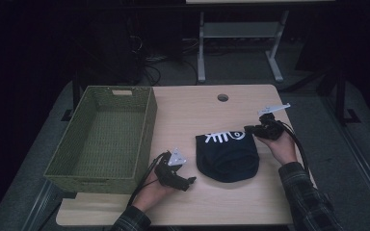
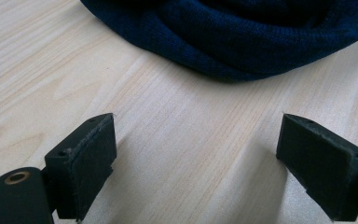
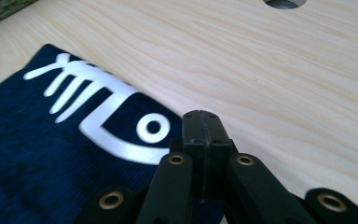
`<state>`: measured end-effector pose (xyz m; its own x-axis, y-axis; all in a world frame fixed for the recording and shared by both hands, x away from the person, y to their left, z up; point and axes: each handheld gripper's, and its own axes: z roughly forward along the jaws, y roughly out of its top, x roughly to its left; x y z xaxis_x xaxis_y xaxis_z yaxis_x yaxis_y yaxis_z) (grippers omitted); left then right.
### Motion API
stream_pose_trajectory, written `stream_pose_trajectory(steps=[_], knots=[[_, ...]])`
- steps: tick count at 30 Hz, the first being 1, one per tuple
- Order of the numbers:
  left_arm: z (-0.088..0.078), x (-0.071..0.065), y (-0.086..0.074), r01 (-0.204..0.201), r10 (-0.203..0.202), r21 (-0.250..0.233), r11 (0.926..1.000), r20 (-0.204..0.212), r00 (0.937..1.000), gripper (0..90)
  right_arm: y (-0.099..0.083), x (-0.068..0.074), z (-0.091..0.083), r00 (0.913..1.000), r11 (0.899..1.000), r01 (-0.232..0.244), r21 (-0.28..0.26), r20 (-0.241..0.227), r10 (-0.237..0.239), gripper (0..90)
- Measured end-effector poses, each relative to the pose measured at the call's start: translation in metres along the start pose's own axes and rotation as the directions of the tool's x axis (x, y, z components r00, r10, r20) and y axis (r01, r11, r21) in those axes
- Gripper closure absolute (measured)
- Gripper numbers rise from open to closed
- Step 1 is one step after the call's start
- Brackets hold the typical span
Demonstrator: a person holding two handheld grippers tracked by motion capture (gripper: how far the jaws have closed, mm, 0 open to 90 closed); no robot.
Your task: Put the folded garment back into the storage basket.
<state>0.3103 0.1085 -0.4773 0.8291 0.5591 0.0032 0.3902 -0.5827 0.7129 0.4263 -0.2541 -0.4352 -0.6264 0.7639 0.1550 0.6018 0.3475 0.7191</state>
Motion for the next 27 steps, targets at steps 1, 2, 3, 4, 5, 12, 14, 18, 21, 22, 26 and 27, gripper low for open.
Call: stream_pose_trajectory(steps=[1, 2, 3, 4, 5, 12, 14, 18, 21, 22, 26, 27], knots=[[0.000, 0.000, 0.000, 0.000, 0.000, 0.000, 1.0000, 0.000, 1.0000, 11.0, 0.001, -0.001, 0.002, 1.0000, 1.000, -0.002, 0.004, 0.001, 0.002, 90.0], [0.000, 0.000, 0.000, -0.001, 0.001, 0.000, 1.0000, 0.000, 1.0000, 11.0, 0.002, -0.002, 0.004, 1.0000, 1.000, -0.001, 0.007, 0.007, 0.001, 89.9], [0.000, 0.000, 0.000, 0.000, 0.000, 0.000, 1.0000, 0.000, 1.0000, 11.0, 0.003, -0.002, 0.006, 0.9999, 1.000, -0.001, 0.001, 0.013, 0.001, 90.0], [0.000, 0.000, 0.000, 0.000, 0.000, 0.000, 1.0000, 0.000, 1.0000, 11.0, 0.004, -0.004, 0.007, 0.9998, 1.000, 0.000, -0.008, 0.018, 0.000, 90.0], [0.000, 0.000, 0.000, 0.000, 0.000, 0.000, 1.0000, 0.000, 1.0000, 11.0, 0.004, -0.005, 0.008, 0.9998, 1.000, -0.001, -0.009, 0.020, 0.001, 90.0], [0.000, 0.000, 0.000, 0.000, 0.000, 0.000, 1.0000, 0.000, 1.0000, 11.0, -0.001, -0.012, 0.022, 0.9992, 0.999, -0.019, 0.029, 0.037, 0.018, 90.0], [0.000, 0.000, 0.000, 0.000, 0.000, 0.000, 1.0000, 0.000, 1.0000, 11.0, -0.003, -0.014, 0.024, 0.9989, 0.999, -0.030, 0.038, 0.038, 0.028, 90.0], [0.000, 0.000, 0.000, 0.000, 0.000, 0.000, 1.0000, 0.000, 1.0000, 11.0, -0.008, -0.019, 0.025, 0.9989, 0.998, -0.032, 0.059, 0.037, 0.030, 90.0], [0.000, 0.000, 0.000, 0.000, 0.000, 0.000, 1.0000, 0.000, 1.0000, 11.0, -0.011, -0.020, 0.023, 0.9986, 0.996, -0.044, 0.075, 0.035, 0.041, 90.0], [0.000, 0.000, 0.000, 0.000, 0.000, -0.001, 1.0000, 0.000, 1.0000, 11.0, -0.012, -0.021, 0.022, 0.9989, 0.996, -0.036, 0.081, 0.034, 0.033, 90.0], [0.000, 0.000, 0.000, 0.000, 0.000, 0.000, 1.0000, 0.000, 1.0000, 11.0, -0.018, -0.021, 0.019, 0.9988, 0.994, -0.037, 0.103, 0.037, 0.033, 90.0], [0.000, 0.000, 0.000, 0.000, 0.000, 0.000, 1.0000, 0.000, 1.0000, 11.0, -0.020, -0.021, 0.017, 0.9988, 0.994, -0.036, 0.104, 0.037, 0.032, 90.0]])
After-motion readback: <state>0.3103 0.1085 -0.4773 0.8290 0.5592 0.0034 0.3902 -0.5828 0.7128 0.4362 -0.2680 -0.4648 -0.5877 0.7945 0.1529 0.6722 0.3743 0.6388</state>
